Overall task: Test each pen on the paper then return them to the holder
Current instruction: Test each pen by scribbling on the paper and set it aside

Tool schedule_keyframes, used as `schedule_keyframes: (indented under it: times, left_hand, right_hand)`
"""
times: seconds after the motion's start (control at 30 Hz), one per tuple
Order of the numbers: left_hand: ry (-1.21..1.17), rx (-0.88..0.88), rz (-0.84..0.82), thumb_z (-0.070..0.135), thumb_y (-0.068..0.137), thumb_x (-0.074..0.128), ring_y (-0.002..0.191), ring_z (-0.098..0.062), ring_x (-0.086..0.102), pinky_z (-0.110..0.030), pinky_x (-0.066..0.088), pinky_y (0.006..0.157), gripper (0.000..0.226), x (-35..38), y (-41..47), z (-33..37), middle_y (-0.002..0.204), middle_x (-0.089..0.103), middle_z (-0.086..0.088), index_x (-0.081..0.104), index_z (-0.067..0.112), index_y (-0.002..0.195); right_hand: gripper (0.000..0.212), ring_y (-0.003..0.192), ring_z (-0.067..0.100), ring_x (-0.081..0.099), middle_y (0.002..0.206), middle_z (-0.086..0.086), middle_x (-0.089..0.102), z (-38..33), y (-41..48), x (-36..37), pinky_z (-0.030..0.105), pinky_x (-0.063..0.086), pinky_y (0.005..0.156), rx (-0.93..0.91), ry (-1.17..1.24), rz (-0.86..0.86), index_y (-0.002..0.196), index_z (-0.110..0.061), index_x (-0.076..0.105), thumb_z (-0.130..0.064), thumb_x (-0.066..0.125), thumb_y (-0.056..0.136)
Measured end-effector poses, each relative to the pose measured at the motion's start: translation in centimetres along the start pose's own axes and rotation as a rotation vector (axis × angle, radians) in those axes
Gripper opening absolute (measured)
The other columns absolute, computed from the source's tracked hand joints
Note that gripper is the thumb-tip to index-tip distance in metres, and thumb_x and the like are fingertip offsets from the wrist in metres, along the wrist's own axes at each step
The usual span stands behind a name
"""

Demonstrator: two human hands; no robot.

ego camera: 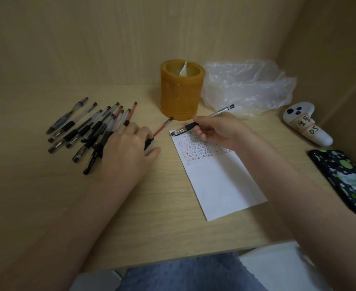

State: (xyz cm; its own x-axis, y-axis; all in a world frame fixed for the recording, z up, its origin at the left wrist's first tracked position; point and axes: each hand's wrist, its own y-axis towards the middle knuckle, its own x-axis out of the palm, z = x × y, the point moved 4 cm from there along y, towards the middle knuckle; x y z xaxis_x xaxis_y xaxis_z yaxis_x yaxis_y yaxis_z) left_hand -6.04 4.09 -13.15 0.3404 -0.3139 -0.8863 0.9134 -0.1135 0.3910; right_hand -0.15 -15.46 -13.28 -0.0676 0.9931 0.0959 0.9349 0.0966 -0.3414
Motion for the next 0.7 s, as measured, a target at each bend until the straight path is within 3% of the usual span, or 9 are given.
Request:
schedule_keyframes:
  times: [0.2, 0.4, 0.57, 0.7]
  left_hand:
    - [-0.091, -0.047, -0.021, 0.029, 0.087, 0.06, 0.092, -0.019, 0.055, -0.031, 0.047, 0.076, 0.028, 0.2, -0.1, 0.0, 0.105, 0.054, -0.005, 0.057, 0.014, 0.11]
    - [-0.114, -0.065, -0.013, 0.019, 0.091, 0.055, 0.099, -0.021, 0.055, -0.03, 0.044, 0.083, 0.03, 0.4, -0.1, -0.3, 0.108, 0.057, -0.009, 0.054, 0.009, 0.119]
    - [-0.164, -0.052, 0.143, 0.014, 0.093, 0.051, 0.107, -0.027, 0.054, -0.035, 0.045, 0.088, 0.029, -0.7, -0.1, 0.0, 0.118, 0.053, -0.015, 0.053, 0.005, 0.12]
    - [-0.377, -0.066, 0.137, 0.015, 0.096, 0.043, 0.091, -0.013, 0.052, -0.023, 0.042, 0.079, 0.025, -1.1, 0.0, 0.8, 0.12, 0.043, -0.006, 0.052, 0.01, 0.119]
  right_hand:
    - [0.014, 0.055, 0.019, 0.069, 0.066, 0.019, 0.069, -0.1, -0.5, -0.1, 0.019, 0.052, 0.046, 0.05, 0.075, 0.006, 0.098, 0.013, 0.057, 0.001, 0.053, 0.093]
    - [0.013, 0.075, 0.025, 0.07, 0.089, 0.026, 0.07, 0.0, -1.4, -0.4, 0.019, 0.051, 0.048, 0.057, 0.007, -0.01, 0.097, 0.011, 0.056, -0.002, 0.053, 0.093]
    - [0.017, 0.055, 0.012, 0.066, 0.081, 0.018, 0.07, 0.0, -2.5, -0.9, 0.017, 0.047, 0.044, -0.057, 0.091, -0.015, 0.104, 0.007, 0.056, -0.005, 0.05, 0.096]
    - [0.022, 0.051, 0.008, 0.059, 0.07, 0.01, 0.069, 0.0, -3.1, -2.6, 0.016, 0.044, 0.044, -0.146, 0.209, 0.037, 0.113, 0.007, 0.055, -0.004, 0.046, 0.096]
